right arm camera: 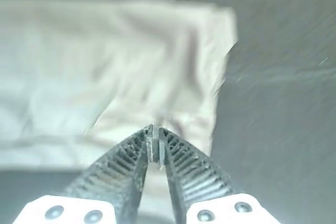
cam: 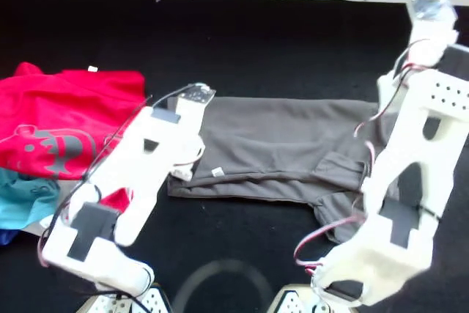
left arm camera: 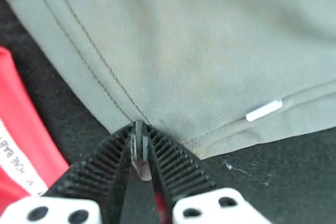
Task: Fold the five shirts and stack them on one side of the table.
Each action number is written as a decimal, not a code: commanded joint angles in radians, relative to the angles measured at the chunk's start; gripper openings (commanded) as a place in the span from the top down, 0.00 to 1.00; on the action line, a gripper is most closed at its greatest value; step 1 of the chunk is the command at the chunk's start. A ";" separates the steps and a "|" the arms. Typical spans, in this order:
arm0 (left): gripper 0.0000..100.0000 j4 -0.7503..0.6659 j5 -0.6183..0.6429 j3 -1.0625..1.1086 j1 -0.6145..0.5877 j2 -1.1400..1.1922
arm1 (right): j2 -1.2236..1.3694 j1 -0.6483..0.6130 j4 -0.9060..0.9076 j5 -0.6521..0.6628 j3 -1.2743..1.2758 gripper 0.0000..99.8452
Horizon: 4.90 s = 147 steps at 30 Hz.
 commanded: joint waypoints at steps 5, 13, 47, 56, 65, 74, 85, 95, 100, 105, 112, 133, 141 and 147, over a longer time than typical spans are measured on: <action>0.99 0.006 -0.009 0.114 0.015 -0.179 | -0.294 -0.025 -0.277 0.046 0.582 0.99; 0.99 -0.192 -0.009 0.277 0.015 -0.260 | -0.255 -0.030 -0.762 0.074 0.980 0.99; 0.99 -0.310 -0.005 0.364 0.016 -0.260 | -0.245 0.031 -0.811 0.100 1.138 0.99; 0.99 -0.311 -0.005 0.364 0.016 -0.260 | -0.246 0.136 -0.510 0.368 1.129 0.99; 0.99 -0.311 -0.005 0.364 0.016 -0.260 | -0.469 0.268 -0.466 0.493 1.135 0.99; 0.99 -0.311 -0.005 0.364 0.016 -0.260 | -0.559 0.185 -0.483 0.400 1.142 0.87; 0.99 -0.311 -0.005 0.364 0.016 -0.260 | -0.559 0.134 -0.737 0.404 1.356 0.87; 0.99 -0.311 -0.005 0.364 0.016 -0.260 | -0.558 0.134 -0.828 0.411 1.385 0.88; 0.99 -0.311 -0.005 0.364 0.016 -0.260 | -0.558 0.150 -0.835 0.473 1.385 0.99; 0.99 -0.311 -0.005 0.364 0.015 -0.260 | -0.559 0.236 -0.917 0.474 1.380 0.99; 0.99 -0.311 -0.005 0.364 0.015 -0.260 | -0.570 0.346 -0.954 0.555 1.372 0.99; 0.99 -0.281 -0.006 0.325 0.016 -0.269 | -0.570 0.492 -0.639 0.875 1.205 0.99; 0.99 0.098 -0.005 0.047 0.012 -0.269 | -0.572 0.498 -0.598 0.809 1.102 0.84; 0.99 0.226 -0.003 -0.107 0.064 -0.262 | -0.570 0.386 -0.478 0.638 1.030 0.82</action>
